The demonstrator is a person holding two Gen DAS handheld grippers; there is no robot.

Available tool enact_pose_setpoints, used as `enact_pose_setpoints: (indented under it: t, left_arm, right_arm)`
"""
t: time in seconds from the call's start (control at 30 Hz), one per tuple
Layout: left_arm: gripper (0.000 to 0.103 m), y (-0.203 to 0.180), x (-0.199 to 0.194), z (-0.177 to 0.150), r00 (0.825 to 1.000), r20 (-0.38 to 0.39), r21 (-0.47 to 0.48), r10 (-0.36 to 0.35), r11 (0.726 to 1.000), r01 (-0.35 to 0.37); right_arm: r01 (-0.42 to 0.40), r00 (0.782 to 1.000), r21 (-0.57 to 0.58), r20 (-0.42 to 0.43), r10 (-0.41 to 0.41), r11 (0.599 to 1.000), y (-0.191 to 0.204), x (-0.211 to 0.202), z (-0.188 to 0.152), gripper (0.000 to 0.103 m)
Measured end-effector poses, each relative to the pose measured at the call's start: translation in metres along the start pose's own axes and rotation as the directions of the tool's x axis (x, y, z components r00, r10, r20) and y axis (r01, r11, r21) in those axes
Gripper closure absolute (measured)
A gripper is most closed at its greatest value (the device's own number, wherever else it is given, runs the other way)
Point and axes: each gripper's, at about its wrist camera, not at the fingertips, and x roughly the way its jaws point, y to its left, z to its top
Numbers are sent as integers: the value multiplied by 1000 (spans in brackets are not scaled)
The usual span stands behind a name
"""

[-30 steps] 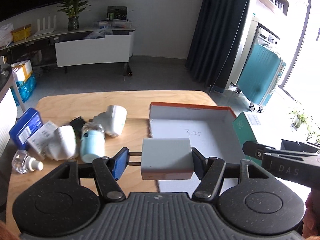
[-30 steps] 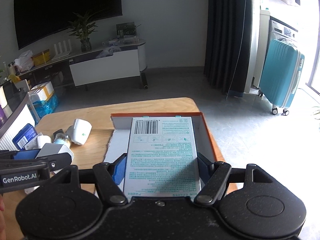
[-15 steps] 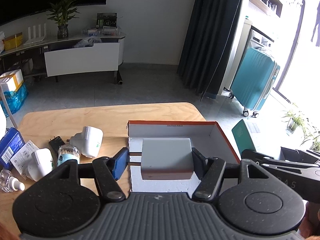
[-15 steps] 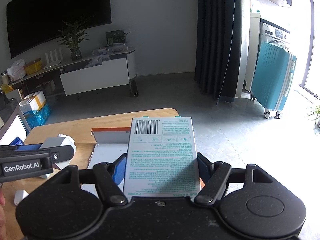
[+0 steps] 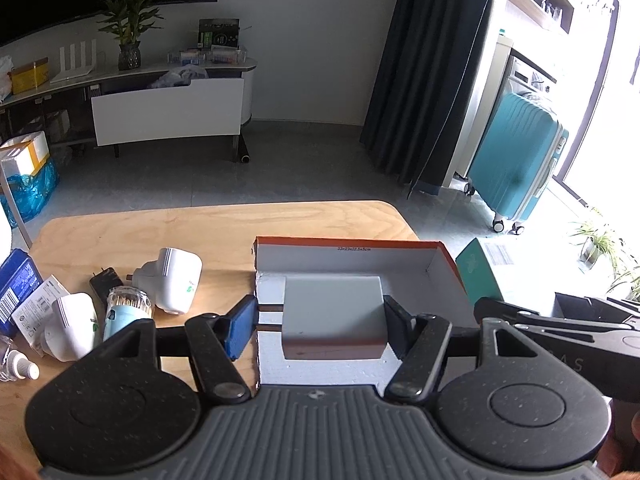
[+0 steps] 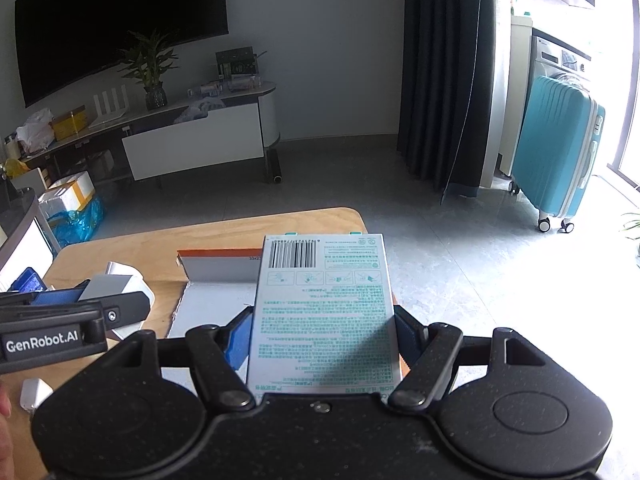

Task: Organize rigid objects
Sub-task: 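Carry the white charger and teal box toward the orange-rimmed white box, then lower the teal box into the box and open the right tool while the left tool releases the charger inside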

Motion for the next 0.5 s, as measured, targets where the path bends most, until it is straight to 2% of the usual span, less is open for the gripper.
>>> enact_pose_setpoints:
  t: [0.5]
  left_arm:
    - [37, -1, 14, 3, 1000, -16, -5, 3, 1000, -3]
  right_arm:
    - [8, 999, -21, -31, -8, 1000, 1, 23, 8, 19]
